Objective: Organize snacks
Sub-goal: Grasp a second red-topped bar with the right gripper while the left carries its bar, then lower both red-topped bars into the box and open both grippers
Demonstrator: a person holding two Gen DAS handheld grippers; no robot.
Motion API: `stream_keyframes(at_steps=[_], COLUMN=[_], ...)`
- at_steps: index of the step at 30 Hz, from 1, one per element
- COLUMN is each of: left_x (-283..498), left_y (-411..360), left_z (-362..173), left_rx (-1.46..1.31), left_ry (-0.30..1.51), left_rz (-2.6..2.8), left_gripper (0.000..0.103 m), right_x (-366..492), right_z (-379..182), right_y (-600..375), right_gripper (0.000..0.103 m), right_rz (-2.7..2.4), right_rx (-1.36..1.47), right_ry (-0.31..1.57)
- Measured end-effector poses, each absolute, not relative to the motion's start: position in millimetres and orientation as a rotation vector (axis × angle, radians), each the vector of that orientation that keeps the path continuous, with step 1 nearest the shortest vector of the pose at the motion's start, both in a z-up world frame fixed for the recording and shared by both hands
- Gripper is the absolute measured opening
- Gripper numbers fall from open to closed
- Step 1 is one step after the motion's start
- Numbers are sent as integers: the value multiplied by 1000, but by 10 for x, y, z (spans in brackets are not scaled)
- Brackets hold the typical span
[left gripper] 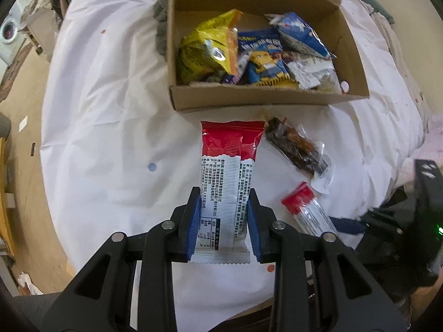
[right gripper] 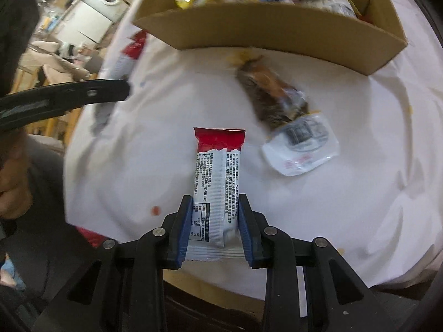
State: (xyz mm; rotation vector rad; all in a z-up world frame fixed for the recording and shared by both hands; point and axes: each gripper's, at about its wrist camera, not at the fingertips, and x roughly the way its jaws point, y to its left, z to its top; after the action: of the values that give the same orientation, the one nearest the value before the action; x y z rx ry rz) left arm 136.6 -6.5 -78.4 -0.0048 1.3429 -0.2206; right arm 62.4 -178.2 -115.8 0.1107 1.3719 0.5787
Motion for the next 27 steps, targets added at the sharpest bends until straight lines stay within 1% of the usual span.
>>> stream_keyframes(at_steps=[6, 12, 20, 27], left_x=[1247, 1263, 1589, 2043], left_y=[-162, -126, -215, -486], left_z=[-682, -490, -86, -51], left_rx=[82, 39, -9, 44], left_ry=[1252, 1171, 1043, 996], left_rz=[-217, -194, -156, -164], left_gripper=[27, 27, 27, 27], right_x=[612, 773, 1204, 1703], right_z=[-923, -760, -430, -419], right_y=[-1849, -2152, -2467, -2739], right_gripper=[33, 33, 33, 33], right_rz=[549, 531, 458, 382], right_rx=[119, 189, 292, 371], right_ry=[1279, 1205, 1060, 976])
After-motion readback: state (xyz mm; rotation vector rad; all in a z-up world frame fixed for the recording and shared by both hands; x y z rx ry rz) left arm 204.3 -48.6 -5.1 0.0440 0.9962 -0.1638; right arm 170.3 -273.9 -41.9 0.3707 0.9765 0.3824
